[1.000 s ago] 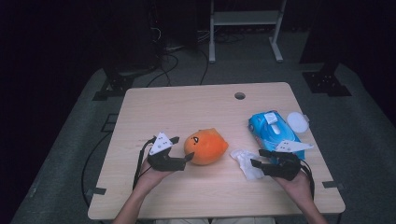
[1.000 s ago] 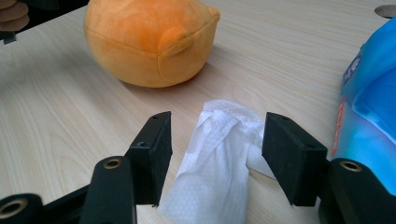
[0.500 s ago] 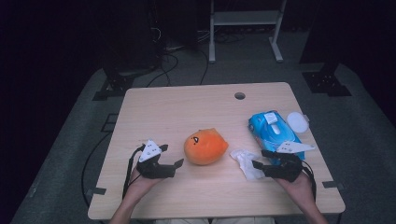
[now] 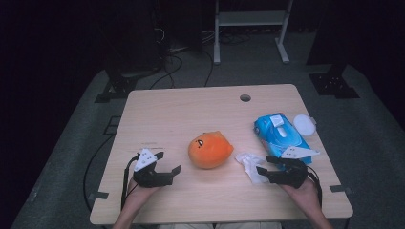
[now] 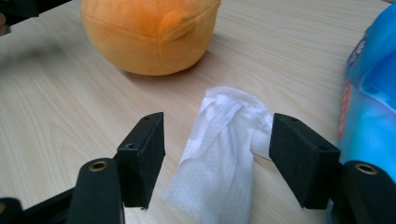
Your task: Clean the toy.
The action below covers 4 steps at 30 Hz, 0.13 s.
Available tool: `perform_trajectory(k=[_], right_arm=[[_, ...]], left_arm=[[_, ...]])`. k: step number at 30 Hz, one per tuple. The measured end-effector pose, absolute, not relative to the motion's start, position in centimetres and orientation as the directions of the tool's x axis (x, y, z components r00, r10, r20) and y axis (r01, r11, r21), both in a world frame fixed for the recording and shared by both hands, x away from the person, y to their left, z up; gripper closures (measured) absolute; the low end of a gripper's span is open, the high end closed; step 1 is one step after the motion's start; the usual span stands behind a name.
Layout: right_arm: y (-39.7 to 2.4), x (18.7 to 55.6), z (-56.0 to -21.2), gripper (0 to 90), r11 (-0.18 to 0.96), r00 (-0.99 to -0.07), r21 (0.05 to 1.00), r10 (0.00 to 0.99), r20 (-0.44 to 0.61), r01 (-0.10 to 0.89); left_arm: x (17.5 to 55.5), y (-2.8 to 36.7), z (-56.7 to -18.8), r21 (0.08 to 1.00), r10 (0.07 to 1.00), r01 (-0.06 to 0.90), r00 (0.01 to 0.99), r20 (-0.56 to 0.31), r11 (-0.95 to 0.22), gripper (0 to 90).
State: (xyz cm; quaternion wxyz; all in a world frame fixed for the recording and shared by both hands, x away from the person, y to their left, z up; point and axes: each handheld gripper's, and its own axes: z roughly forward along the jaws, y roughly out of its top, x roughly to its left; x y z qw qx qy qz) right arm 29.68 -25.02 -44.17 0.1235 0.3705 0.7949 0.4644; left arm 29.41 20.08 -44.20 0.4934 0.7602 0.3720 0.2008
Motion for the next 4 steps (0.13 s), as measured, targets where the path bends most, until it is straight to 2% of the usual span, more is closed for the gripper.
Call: perform_trajectory(k=[4], right_arm=[[-24.57,29.57,-44.22,33.3,0.294,-0.706,0.832,0.691,0.156,0.470]], left_arm=[[29.44,19.81,-44.42,0.902,0.762,0.363,0.645,-0.064,-0.231,11.5]])
